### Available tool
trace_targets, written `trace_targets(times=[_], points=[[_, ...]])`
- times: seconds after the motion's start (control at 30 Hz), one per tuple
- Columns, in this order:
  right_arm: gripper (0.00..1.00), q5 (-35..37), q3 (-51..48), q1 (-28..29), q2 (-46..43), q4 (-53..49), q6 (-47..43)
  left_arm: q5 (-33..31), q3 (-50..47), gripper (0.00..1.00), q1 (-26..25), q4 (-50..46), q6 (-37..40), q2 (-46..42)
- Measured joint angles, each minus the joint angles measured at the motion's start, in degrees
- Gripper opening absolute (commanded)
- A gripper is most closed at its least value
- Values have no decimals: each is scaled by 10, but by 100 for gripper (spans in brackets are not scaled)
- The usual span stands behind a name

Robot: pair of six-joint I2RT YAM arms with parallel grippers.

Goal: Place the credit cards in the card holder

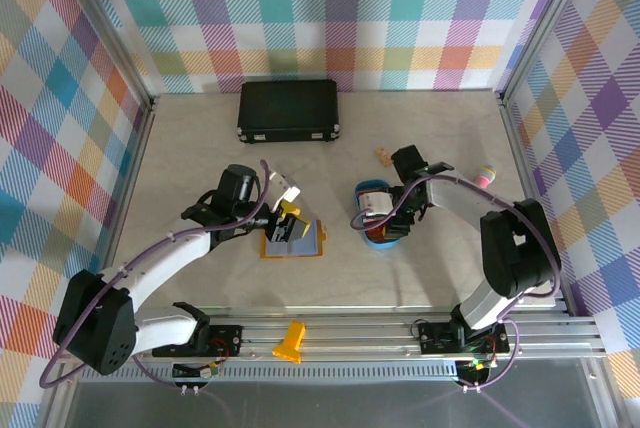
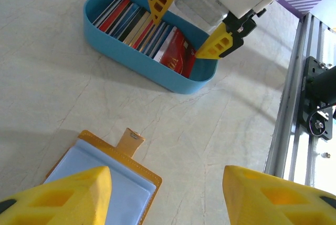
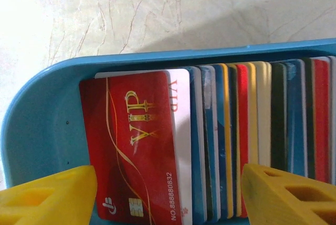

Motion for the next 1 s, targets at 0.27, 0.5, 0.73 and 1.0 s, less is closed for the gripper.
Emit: trace_targets(times=[0.27, 0.5, 0.73, 1.0], points=[[75, 0, -11, 3, 23, 35, -3, 0, 0, 59, 0, 0, 6, 8], [71, 1, -12, 4, 27, 42, -5, -1, 0, 59, 0, 0, 8, 13], [63, 3, -29, 4, 20, 74, -3, -1, 0, 59, 0, 0, 8, 13], [44, 5, -41, 4, 9, 114, 4, -1, 0, 59, 0, 0, 8, 13]])
